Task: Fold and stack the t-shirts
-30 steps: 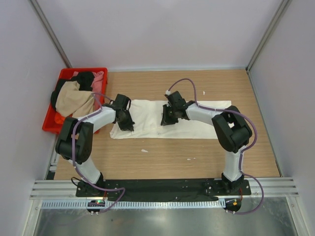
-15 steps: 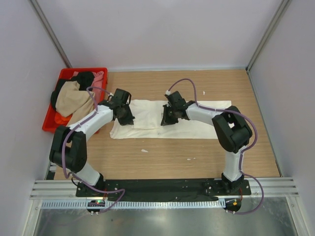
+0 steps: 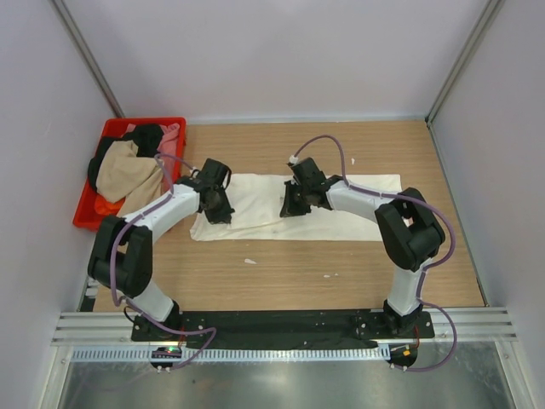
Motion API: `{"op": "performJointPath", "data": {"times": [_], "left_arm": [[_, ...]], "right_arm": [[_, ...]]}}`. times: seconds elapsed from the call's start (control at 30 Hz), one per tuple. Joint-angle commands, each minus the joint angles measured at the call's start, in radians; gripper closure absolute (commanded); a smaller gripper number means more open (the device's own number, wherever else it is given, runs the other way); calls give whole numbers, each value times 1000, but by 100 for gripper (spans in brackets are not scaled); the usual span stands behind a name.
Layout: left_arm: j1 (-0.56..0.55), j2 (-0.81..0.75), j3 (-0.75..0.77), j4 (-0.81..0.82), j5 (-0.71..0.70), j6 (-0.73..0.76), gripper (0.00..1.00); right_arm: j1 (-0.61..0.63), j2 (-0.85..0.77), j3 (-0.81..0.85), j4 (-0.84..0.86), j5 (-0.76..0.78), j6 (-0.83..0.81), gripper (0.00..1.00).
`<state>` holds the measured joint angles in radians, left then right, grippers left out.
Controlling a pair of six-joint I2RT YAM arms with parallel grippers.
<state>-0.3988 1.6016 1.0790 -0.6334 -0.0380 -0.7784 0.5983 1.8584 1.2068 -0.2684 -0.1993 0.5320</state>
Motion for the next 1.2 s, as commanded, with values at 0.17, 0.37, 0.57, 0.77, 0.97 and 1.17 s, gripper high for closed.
{"op": "performJointPath", "data": {"times": [0.17,0.37,0.57,0.77,0.97,1.17], "left_arm": [[-8,61,25,-57,-39,24,93],[-9,43,169,-192,-126,83,67],[-3,119,286,-134,-120,143,58],[52,372,525,-129,-120,151,60],[89,560,751,-196,-194,162,62],[132,667,794,-215,-255,125,61]], "right_arm": [[5,-10,5,-17,32,3,82],[0,-36,102,-153,130,-30,69],[-64,-28,181,-218,248,-79,73],[-208,-8,194,-175,293,-104,76],[-316,50,204,-134,325,-141,77],[-416,110,177,-91,403,-145,78]]}}
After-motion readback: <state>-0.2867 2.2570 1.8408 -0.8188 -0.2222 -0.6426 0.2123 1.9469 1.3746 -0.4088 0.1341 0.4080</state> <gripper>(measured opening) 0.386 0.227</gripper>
